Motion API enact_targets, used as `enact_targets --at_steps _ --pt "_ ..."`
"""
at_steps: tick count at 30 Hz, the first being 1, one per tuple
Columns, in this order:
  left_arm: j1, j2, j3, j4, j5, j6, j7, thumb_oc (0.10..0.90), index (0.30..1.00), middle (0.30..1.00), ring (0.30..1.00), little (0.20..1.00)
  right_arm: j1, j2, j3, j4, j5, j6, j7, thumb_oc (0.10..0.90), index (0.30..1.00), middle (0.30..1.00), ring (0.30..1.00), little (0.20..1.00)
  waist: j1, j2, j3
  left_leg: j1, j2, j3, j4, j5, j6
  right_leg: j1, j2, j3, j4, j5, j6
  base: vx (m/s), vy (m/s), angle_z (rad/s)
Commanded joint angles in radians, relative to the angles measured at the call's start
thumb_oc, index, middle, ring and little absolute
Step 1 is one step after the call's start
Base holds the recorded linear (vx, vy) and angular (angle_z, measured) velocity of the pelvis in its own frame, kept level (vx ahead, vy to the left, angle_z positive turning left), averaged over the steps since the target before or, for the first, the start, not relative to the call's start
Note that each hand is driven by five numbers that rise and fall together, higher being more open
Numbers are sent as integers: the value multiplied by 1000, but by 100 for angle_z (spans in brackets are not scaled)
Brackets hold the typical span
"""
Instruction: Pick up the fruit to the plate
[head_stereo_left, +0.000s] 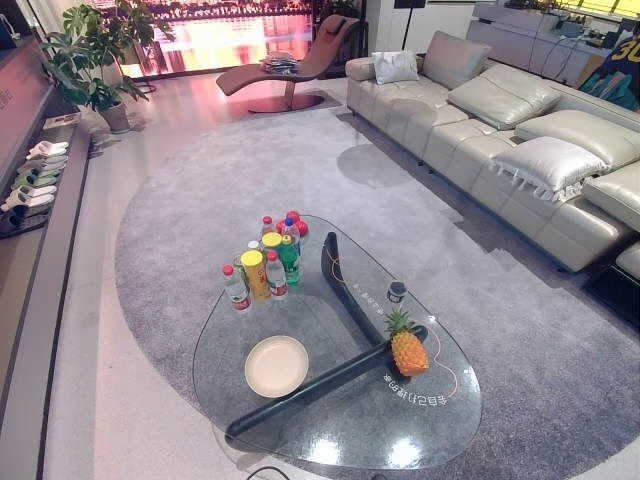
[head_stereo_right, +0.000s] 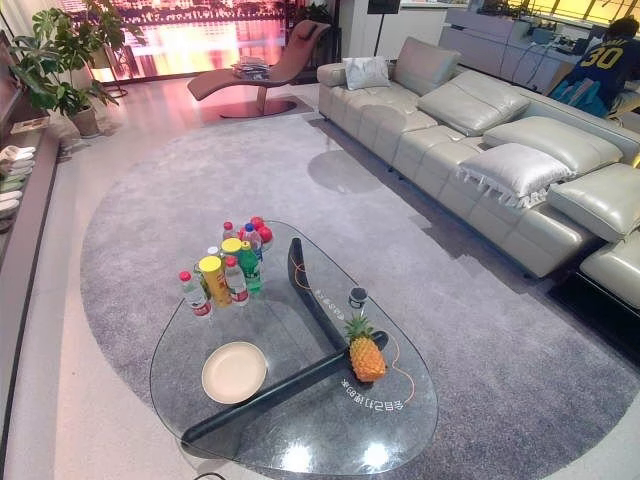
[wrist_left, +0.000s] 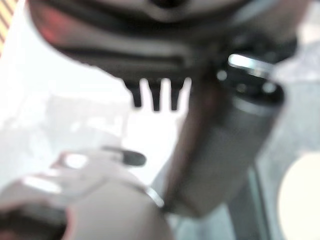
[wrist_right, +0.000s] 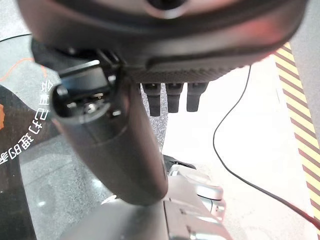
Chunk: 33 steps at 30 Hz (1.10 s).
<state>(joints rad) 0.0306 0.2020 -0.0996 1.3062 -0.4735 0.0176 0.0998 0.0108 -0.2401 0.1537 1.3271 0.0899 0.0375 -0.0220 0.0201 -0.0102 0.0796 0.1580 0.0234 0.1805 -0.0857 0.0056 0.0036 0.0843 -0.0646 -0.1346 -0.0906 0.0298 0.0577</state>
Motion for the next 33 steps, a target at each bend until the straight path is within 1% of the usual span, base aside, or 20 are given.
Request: enact_targets --at_steps 1,4,8,13,22,27,31,33 --pt "-89 -26 22 77 14 -20 0 800 900 900 900 900 -74 7 20 53 1 12 31 800 900 900 900 900 0 -19 11 -3 -21 -23 18 -48 -42 49 -25 -22 39 -19 36 0 0 0" --pt "-85 -28 26 75 26 -30 -1 800 900 900 900 900 -74 12 22 51 5 13 29 800 900 900 900 900 2 -22 12 -5 -20 -25 20 -50 -40 47 -24 -21 41 -21 36 0 0 0" --pt "-85 -24 28 75 21 -18 -19 800 900 900 900 900 -77 7 18 54 -3 14 36 800 900 900 900 900 3 -21 11 -2 -20 -23 17 -51 -39 50 -23 -20 39 -21 35 0 0 0" --pt "-86 -25 23 74 18 -15 -9 800 900 900 900 900 -78 9 23 55 -1 19 34 800 900 900 900 900 2 -21 10 -1 -18 -23 18 -51 -40 51 -22 -16 39 -22 34 0 0 0" --pt "-93 -23 24 76 12 -25 4 800 900 900 900 900 -82 12 24 56 -3 10 -5 800 900 900 900 900 -2 -19 17 -6 -16 -22 22 -49 -39 44 -21 -13 43 -21 32 0 0 0" --pt "-90 -21 31 80 17 -32 2 800 900 900 900 900 -79 4 16 58 -19 -2 -44 800 900 900 900 900 -2 -22 26 -14 -16 -20 29 -49 -40 34 -21 -12 46 -19 33 0 0 0" --pt "-95 -20 27 76 9 -37 8 800 900 900 900 900 -83 -4 13 49 -26 -12 -81 800 900 900 900 900 -3 -26 48 -39 -14 -17 41 -47 -39 6 -18 -7 59 -18 33 -7 -2 -1" --pt "-105 -16 20 72 -8 -38 10 800 900 900 900 900 -90 -9 18 40 -23 -23 -119 800 900 900 900 900 -4 -28 65 -57 -12 -17 44 -44 -38 -17 -15 -3 68 -16 33 -45 -11 -3"
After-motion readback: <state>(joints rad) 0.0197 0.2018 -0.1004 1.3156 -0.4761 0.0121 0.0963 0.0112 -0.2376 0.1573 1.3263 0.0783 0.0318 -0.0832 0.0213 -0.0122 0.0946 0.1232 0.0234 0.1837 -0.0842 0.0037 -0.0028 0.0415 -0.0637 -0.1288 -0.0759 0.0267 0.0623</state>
